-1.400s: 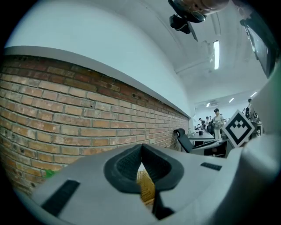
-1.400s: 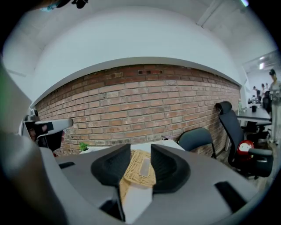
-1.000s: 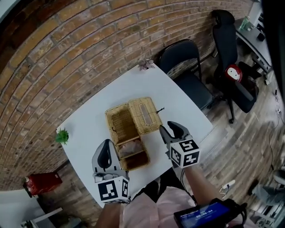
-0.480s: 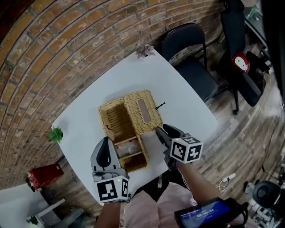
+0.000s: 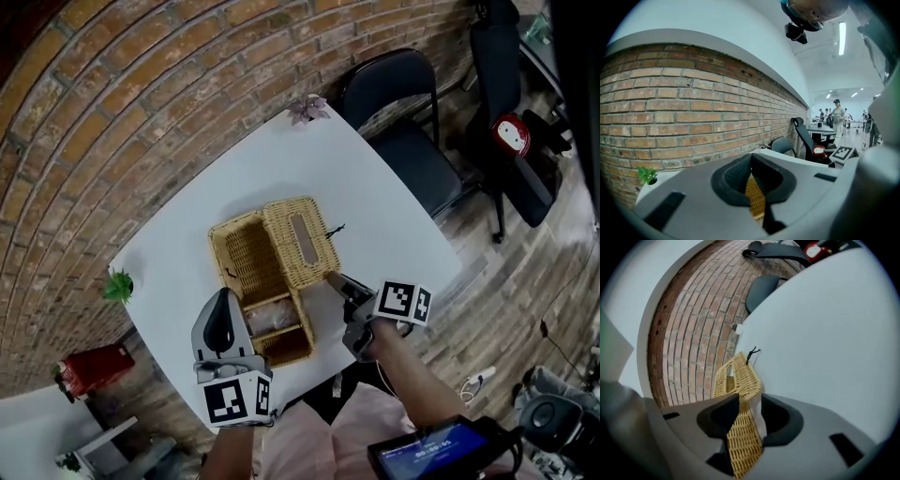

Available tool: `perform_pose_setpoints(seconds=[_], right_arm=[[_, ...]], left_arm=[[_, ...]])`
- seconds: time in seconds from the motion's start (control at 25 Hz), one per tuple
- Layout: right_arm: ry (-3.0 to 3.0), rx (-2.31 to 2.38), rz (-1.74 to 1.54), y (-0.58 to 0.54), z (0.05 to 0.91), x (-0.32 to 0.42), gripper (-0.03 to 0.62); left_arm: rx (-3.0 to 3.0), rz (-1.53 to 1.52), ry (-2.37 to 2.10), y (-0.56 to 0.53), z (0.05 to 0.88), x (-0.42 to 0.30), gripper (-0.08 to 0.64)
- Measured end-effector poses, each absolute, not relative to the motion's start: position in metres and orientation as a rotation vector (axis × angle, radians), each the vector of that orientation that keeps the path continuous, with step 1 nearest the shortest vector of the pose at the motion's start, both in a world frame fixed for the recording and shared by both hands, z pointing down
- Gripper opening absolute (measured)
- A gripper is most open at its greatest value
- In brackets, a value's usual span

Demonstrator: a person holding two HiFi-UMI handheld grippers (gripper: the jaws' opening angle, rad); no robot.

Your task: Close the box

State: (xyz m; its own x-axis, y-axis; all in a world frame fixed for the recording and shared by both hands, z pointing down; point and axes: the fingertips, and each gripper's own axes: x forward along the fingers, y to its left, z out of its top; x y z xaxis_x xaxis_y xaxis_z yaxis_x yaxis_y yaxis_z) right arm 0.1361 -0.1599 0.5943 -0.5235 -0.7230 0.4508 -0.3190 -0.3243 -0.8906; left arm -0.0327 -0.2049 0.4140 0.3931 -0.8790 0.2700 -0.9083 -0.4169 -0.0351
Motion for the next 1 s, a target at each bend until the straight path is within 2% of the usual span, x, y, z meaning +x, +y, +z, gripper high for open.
perform_pose_setpoints(seconds=[0.4,0.64,0.84,1.0], right_arm=[[1.400,-1.182,-1.965,-0.154,0.605,0.128,0.167],[1.198,-0.974,-1.874,-0.155,0.596,0.130,0.204],[1.145,-0.922,-1.853,-0.169,0.598,0.132,0.204],[1.112,-0.910,-1.838,-0.178,0.601,0.137,0.175]], left_arm=[[2.512,0.376,-1.642,-0.203,0.411,-0.040,0.011],[2.503,0.379,-1.651,-0.197,0.409,-0.045,0.011],[2.505,0.389,-1.660,-0.194,0.407,-0.047,0.011],[2.508,0.383,-1.666,-0.190,0.404,-0.047,0.011]])
